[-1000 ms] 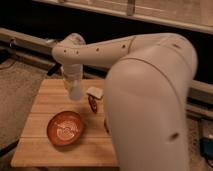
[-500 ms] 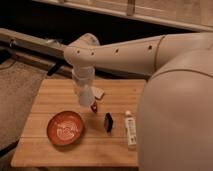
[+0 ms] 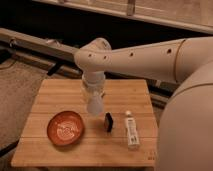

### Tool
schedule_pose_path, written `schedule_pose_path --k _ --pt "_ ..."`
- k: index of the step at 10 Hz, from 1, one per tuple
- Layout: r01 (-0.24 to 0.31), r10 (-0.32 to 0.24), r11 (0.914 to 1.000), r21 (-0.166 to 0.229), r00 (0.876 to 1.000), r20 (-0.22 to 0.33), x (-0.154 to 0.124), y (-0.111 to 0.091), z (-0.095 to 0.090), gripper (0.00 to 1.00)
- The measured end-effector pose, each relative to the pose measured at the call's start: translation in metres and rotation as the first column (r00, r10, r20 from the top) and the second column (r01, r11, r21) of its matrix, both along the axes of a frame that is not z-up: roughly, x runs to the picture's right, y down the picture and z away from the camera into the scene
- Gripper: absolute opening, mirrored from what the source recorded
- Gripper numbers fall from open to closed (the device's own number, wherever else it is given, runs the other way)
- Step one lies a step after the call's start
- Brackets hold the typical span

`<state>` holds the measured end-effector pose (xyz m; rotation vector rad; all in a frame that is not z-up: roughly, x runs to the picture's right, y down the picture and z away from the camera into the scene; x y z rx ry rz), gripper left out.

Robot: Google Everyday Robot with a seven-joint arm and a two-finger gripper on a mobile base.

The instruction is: Place the ceramic cup over the eraser

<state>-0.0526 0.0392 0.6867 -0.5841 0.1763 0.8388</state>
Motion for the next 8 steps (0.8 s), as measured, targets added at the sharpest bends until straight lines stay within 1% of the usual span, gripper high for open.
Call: schedule_pose_path --k 3,6,8 --pt "-0.021 0.020 0.9992 -0.032 0.998 -0.054 0.023 0.014 -0.007 0.00" --pt "-0.037 0.032 0.9981 -0.051 0.995 -0.096 0.039 0.023 -0.013 0.00" --pt "-0.054 0.046 0.9966 -0.062 0.991 -0.125 0.051 0.030 -0.014 0.00"
